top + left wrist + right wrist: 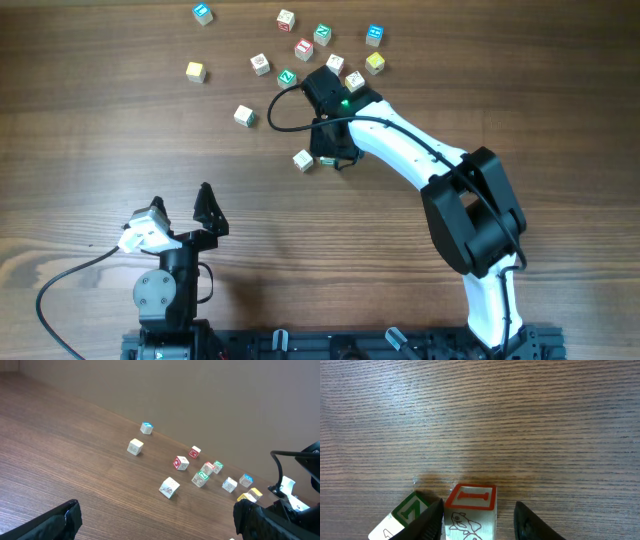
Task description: Form a circle
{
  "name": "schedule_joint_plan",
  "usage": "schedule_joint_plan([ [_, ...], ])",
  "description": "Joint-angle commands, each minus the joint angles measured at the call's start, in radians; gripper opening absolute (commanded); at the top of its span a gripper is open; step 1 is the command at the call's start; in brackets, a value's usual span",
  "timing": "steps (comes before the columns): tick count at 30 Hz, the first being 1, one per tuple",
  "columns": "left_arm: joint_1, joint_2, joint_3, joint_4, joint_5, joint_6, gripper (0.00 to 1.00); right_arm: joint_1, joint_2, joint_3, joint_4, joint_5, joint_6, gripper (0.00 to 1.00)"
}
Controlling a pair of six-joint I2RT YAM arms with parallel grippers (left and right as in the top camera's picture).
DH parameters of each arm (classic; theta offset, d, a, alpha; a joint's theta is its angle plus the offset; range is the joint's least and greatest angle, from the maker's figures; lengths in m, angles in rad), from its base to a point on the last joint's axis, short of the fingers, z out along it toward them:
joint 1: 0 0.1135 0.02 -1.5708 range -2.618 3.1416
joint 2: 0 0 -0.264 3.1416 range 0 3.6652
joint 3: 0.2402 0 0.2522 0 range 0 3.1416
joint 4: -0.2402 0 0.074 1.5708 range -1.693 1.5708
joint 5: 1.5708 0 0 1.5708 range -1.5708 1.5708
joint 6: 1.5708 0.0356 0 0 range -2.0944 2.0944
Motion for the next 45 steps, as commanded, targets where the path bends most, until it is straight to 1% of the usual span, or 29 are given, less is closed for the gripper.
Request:
schedule_joint_plan([
  [1, -0.006, -0.004, -0.003, -0.002, 0.004, 0.012, 1.00, 0.008, 0.008, -0.009, -0.002, -0.006, 0.004, 0.48],
  [4, -0.006, -0.004, -0.003, -0.002, 0.004, 0.012, 1.00, 0.008, 0.008, -0.009, -0.014, -0.006, 0.004, 0.54],
  [6, -0.006, -0.004, -0.003, -0.002, 0.004, 0.012, 1.00, 0.008, 0.008, -0.009, -0.029, -0.006, 0.004, 0.54],
  [8, -0.006, -0.004, -0.003, -0.002, 0.004, 0.012, 1.00, 0.008, 0.008, -0.009, -0.031, -0.006, 0.004, 0.50],
  [10, -0.006, -0.004, -0.003, -0.002, 0.004, 0.012, 1.00, 0.008, 0.008, -0.009, -0.031, -0.009, 0.005, 0.42],
  [13, -0.006, -0.004, -0.003, -0.002, 0.004, 0.012, 1.00, 0.008, 0.008, -0.009, -0.019, -0.067, 0.007, 0.42],
  [19, -0.006, -0.004, -0.003, -0.002, 0.004, 0.012, 1.00, 0.008, 0.008, -0.009, -0.003, -0.066, 0.040, 0.36],
  [22, -0.006, -0.004, -0.003, -0.002, 0.004, 0.012, 1.00, 0.008, 0.008, -0.009, 0.017, -0.062, 0.060, 0.35],
  [25, -0.006, -0.004, -0.003, -0.002, 0.004, 0.012, 1.00, 0.008, 0.008, -0.009, 0.019, -0.062, 0.063, 0.31],
  [29, -0.006, -0.004, -0.003, -0.002, 0.004, 0.012, 1.00, 0.008, 0.008, -0.009, 0.028, -0.062, 0.086, 0.33],
  [45, -0.006, -0.004, -0.003, -0.002, 0.004, 0.012, 1.00, 0.008, 0.008, -0.009, 0.006, -0.066, 0.085, 0.33],
])
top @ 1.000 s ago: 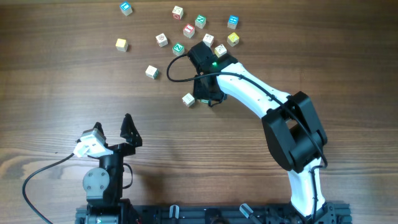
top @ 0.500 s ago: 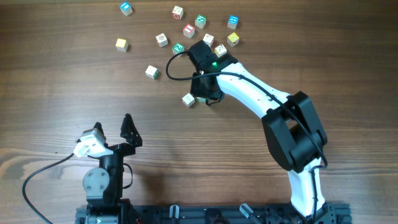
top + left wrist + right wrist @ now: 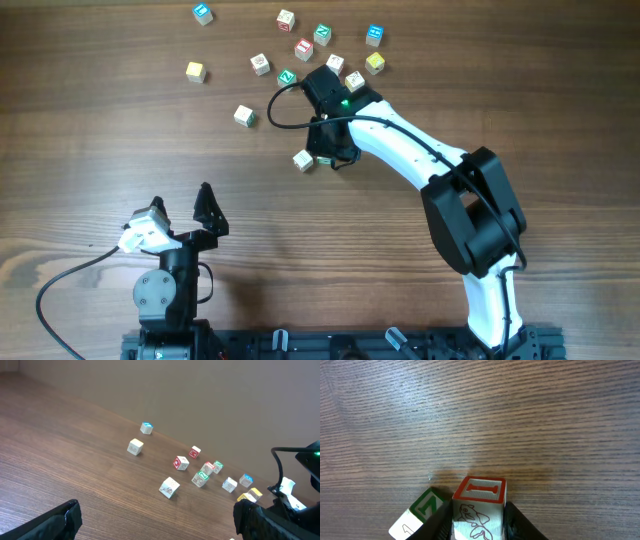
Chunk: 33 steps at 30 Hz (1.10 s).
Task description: Form a circle
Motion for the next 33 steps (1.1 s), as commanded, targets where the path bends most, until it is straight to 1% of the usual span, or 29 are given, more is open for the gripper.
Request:
schedule_joint_plan([
  [1, -0.006, -0.004, -0.003, -0.002, 0.004, 0.012, 1.00, 0.010, 0.008, -0.009, -0.004, -0.010, 0.022, 0.33],
  [6, -0.006, -0.004, -0.003, -0.002, 0.004, 0.012, 1.00, 0.012, 0.008, -0.009, -0.002, -0.010, 0.044, 0.36],
  [8, -0.006, -0.004, -0.003, -0.002, 0.004, 0.012, 1.00, 0.014, 0.008, -0.009, -0.001, -0.010, 0.044, 0.40],
  [19, -0.006, -0.004, -0.003, -0.002, 0.004, 0.012, 1.00, 0.014, 0.008, -0.009, 0.004, -0.009, 0.044, 0.44],
  [23, -0.006, -0.004, -0.003, -0.002, 0.004, 0.012, 1.00, 0.014, 0.008, -0.009, 0.037, -0.009, 0.044, 0.45],
  [26, -0.006, -0.004, -0.003, -0.002, 0.004, 0.012, 1.00, 0.014, 0.008, -0.009, 0.052, 0.019, 0.044, 0.50],
  [30, -0.006, -0.004, -0.003, -0.002, 0.004, 0.012, 1.00, 0.014, 0.008, -0.009, 0.051, 0.055, 0.044, 0.52],
  [33, -0.006, -0.004, -0.003, -0.002, 0.004, 0.012, 1.00, 0.014, 0.008, -0.009, 0.018, 0.055, 0.043, 0.54],
])
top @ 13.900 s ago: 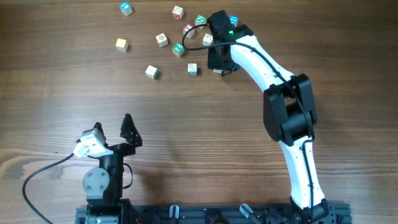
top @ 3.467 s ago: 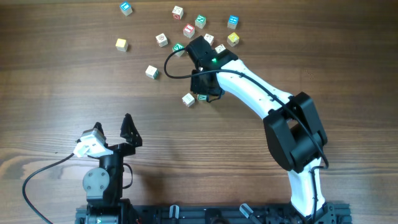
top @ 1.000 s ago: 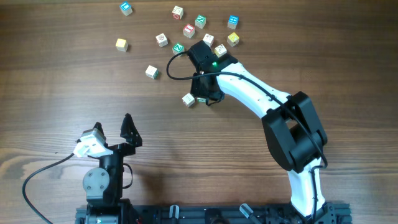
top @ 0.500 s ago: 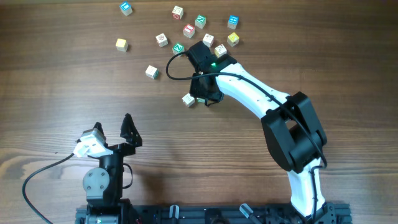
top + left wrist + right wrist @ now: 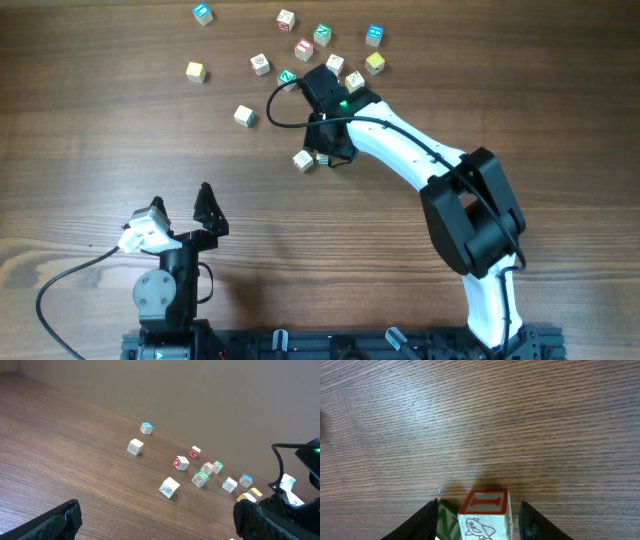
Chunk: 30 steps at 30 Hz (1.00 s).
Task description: Form a circle
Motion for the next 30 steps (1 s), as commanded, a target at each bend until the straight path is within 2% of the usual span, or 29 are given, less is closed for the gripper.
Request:
schedule_joint_plan([
  [1, -0.006, -0.004, -0.003, -0.002, 0.004, 0.012, 1.00, 0.008, 0.008, -0.009, -0.040, 0.022, 0.004, 0.55],
  [7, -0.006, -0.004, -0.003, -0.002, 0.004, 0.012, 1.00, 0.008, 0.008, -0.009, -0.048, -0.083, 0.004, 0.62],
  [30, -0.006, -0.004, -0.003, -0.002, 0.004, 0.012, 1.00, 0.009, 0.008, -0.009, -0.037, -0.138, 0.029, 0.65],
])
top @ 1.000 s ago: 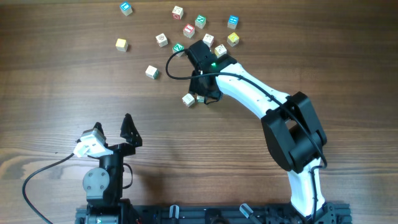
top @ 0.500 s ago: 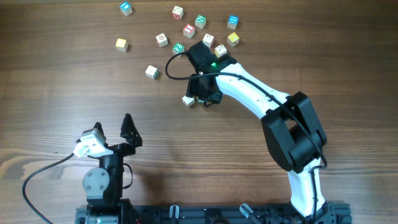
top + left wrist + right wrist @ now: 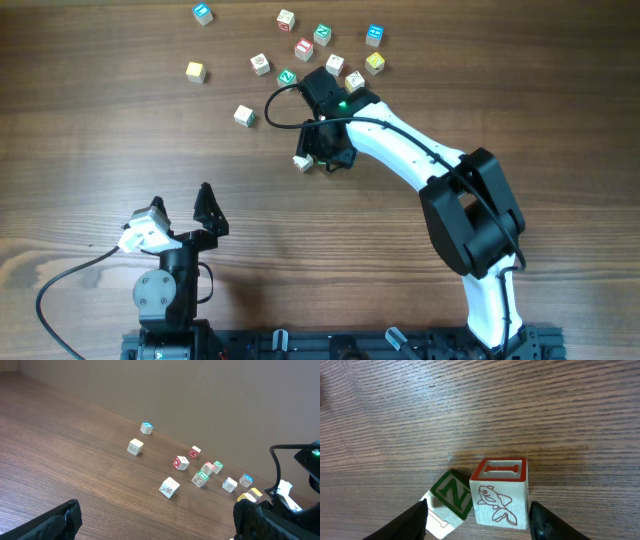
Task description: Form a circle
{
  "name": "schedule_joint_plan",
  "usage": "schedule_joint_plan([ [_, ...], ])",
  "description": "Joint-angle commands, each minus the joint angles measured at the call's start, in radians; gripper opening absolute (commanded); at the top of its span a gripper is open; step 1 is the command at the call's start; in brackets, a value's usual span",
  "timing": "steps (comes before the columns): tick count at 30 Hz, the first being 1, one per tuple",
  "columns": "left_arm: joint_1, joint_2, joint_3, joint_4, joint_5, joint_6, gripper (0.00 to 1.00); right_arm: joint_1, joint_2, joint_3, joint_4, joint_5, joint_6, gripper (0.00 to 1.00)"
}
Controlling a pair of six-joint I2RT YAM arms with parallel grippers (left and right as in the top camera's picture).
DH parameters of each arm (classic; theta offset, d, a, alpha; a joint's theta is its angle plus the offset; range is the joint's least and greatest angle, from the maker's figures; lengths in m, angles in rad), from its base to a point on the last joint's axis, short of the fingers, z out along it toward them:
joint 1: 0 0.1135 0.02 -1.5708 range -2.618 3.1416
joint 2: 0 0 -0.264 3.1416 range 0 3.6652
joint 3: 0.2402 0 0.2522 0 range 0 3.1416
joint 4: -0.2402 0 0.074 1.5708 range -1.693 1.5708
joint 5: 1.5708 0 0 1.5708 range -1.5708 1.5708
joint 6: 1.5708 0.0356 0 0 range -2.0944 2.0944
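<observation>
In the right wrist view a red-topped block (image 3: pixel 501 492) with an "I" and a fish drawing stands on the table. Its corner touches a tilted green "N" block (image 3: pixel 449 502). My right gripper (image 3: pixel 479 524) is open wide, with both blocks between its fingers (image 3: pixel 415 521) and touching neither. Overhead, the right gripper (image 3: pixel 322 152) hangs over this pair, and only the N block (image 3: pixel 303 161) shows beside it. Several other letter blocks (image 3: pixel 304 48) lie scattered at the far side. My left gripper (image 3: pixel 182 203) rests open and empty near the front.
Loose blocks lie apart at the far left: a blue one (image 3: pixel 203 13), a yellow one (image 3: pixel 195 71) and a white one (image 3: pixel 244 115). The left wrist view shows the same scatter (image 3: pixel 181 463) far ahead. A black cable (image 3: pixel 275 108) loops beside the right wrist.
My right gripper's jaws have spread wider and it has drawn back from the red block. The red and green blocks now show fully, standing side by side. The left arm has not moved.
First the red block sat loosely between my right gripper's open fingers, beside the green N block. Then the fingers were shut tight on it, closer to the N block. Then they stood open again. Now the red block stands free against the N block.
</observation>
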Motion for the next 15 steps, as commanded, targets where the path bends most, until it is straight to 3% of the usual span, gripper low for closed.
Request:
schedule_joint_plan([
  [1, -0.006, -0.004, -0.003, -0.002, 0.004, 0.012, 1.00, 0.005, 0.008, -0.009, 0.005, -0.016, 0.014, 0.66],
  [15, -0.006, -0.004, -0.003, -0.002, 0.004, 0.012, 1.00, 0.005, 0.008, -0.009, 0.013, -0.023, 0.013, 0.69],
])
